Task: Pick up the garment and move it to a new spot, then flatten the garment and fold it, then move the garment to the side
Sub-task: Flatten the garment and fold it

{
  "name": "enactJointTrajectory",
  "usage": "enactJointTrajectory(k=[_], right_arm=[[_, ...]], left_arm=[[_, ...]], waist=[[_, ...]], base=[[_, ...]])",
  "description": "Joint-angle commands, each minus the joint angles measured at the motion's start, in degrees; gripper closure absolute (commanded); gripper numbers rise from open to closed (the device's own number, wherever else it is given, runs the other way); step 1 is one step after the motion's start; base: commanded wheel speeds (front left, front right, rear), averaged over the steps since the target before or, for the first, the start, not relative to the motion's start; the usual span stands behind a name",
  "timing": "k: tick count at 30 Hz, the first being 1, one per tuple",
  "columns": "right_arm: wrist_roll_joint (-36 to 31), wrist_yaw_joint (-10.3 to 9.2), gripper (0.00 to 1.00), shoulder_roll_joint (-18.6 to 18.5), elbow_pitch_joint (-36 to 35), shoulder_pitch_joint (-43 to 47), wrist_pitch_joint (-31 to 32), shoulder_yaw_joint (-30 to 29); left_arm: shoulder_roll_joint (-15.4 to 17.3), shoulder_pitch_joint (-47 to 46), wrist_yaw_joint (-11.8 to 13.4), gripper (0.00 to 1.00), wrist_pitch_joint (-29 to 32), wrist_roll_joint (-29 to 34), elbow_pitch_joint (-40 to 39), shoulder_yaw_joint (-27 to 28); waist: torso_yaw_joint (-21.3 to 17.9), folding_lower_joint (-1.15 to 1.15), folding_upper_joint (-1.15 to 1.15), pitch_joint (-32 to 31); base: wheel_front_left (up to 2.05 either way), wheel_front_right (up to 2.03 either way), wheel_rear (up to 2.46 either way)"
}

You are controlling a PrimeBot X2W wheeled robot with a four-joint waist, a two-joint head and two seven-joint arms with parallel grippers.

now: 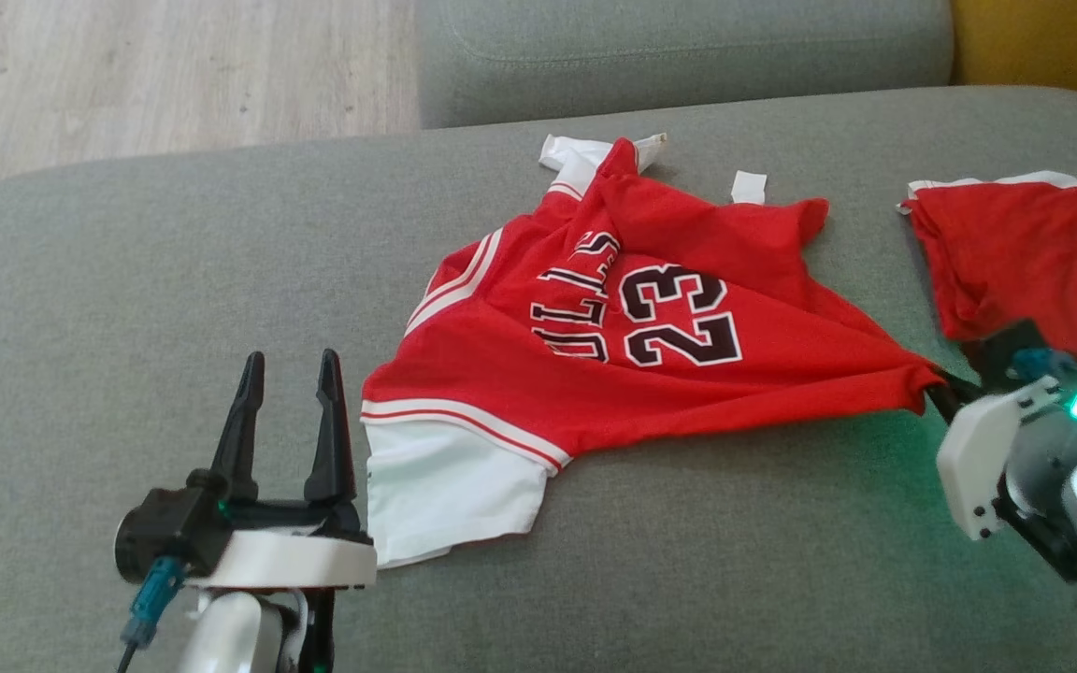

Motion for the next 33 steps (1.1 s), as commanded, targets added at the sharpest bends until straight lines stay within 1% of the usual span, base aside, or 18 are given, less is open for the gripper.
enactJointTrajectory(k=[1, 2, 5, 7, 9, 11, 13, 15, 18, 23, 29, 33], right_arm=[[-0.74, -0.04, 0.64, -0.86, -2.63, -0.08, 0.14, -0.88], [-1.29, -0.04, 0.0, -0.25, -3.75, 0.77, 0.32, -2.72], [-3.37, -0.04, 0.0, 2.63, -6.82, 3.29, 0.52, -8.18], [-5.17, -0.04, 0.0, 5.43, -8.98, 4.57, -0.64, -12.51], [-7.2, -0.04, 0.0, 8.98, -11.34, 5.55, -3.46, -16.85], [-8.93, -0.04, 0.0, 13.2, -13.51, 6.36, -7.81, -20.76], [-10.21, -0.04, 0.0, 16.92, -15.14, 7.22, -12.56, -22.32], [-10.81, -0.04, 0.0, 20.0, -15.99, 8.21, -16.98, -22.28], [-10.78, -0.04, 0.0, 23.53, -15.32, 10.38, -21.0, -21.89], [-10.31, -0.04, 0.0, 25.99, -12.18, 13.44, -24.75, -21.23], [-9.72, -0.04, 0.0, 26.62, -10.49, 12.55, -26.95, -22.17], [-9.61, -0.04, 0.0, 26.69, -10.06, 11.72, -27.44, -22.33]], left_arm=[[0.2, -1.49, 0.24, 0.0, -0.36, -0.35, -1.99, 1.48], [0.2, -1.59, 0.28, 0.0, -0.36, -0.4, -2.04, 1.38], [0.2, -1.96, 0.33, 0.0, -0.36, -0.37, -2.09, 0.99], [0.2, -2.3, 0.27, 0.0, -0.36, -0.2, -2.02, 1.0], [0.2, -2.57, 0.15, 0.0, -0.36, 0.09, -1.91, 1.13], [0.2, -2.75, -0.05, 0.0, -0.36, 0.37, -1.79, 1.26], [0.2, -2.79, -0.28, 0.0, -0.36, 0.59, -1.66, 1.46], [0.2, -2.67, -0.44, 0.0, -0.36, 0.76, -1.55, 1.65], [0.2, -2.25, -0.58, 0.0, -0.36, 0.93, -1.33, 1.68], [0.2, -1.63, -0.57, 0.0, -0.36, 0.61, -0.66, 1.25], [0.2, -1.31, -0.4, 0.0, -0.36, 0.6, 0.2, 0.82], [0.2, -1.08, -1.21, 0.0, 0.6, 0.95, 6.65, -1.9]], waist=[[-0.14, 0.01, 0.0, 0.25], [-0.25, 0.01, 0.0, 0.48], [-0.37, 0.01, 0.0, 1.16], [-0.41, 0.01, 0.0, 1.57], [-0.39, 0.01, 0.0, 1.89], [-0.35, 0.01, 0.0, 2.03], [-0.38, 0.01, 0.0, 2.0], [-0.47, 0.01, 0.0, 1.8], [-0.54, 0.01, 0.0, 1.52], [-0.41, 0.01, 0.0, 1.18], [-0.22, 0.01, 0.0, 1.35], [-0.08, 0.01, 0.0, 1.43]], base=[[0.0, 0.0, 0.0], [0.0, 0.0, 0.0], [0.0, 0.0, 0.0], [0.0, 0.0, 0.0], [0.0, 0.0, 0.0], [0.0, 0.0, 0.0], [0.0, 0.0, 0.0], [0.0, 0.0, 0.0], [0.0, 0.0, 0.0], [0.0, 0.0, 0.0], [0.0, 0.0, 0.0], [0.0, 0.0, 0.0]])
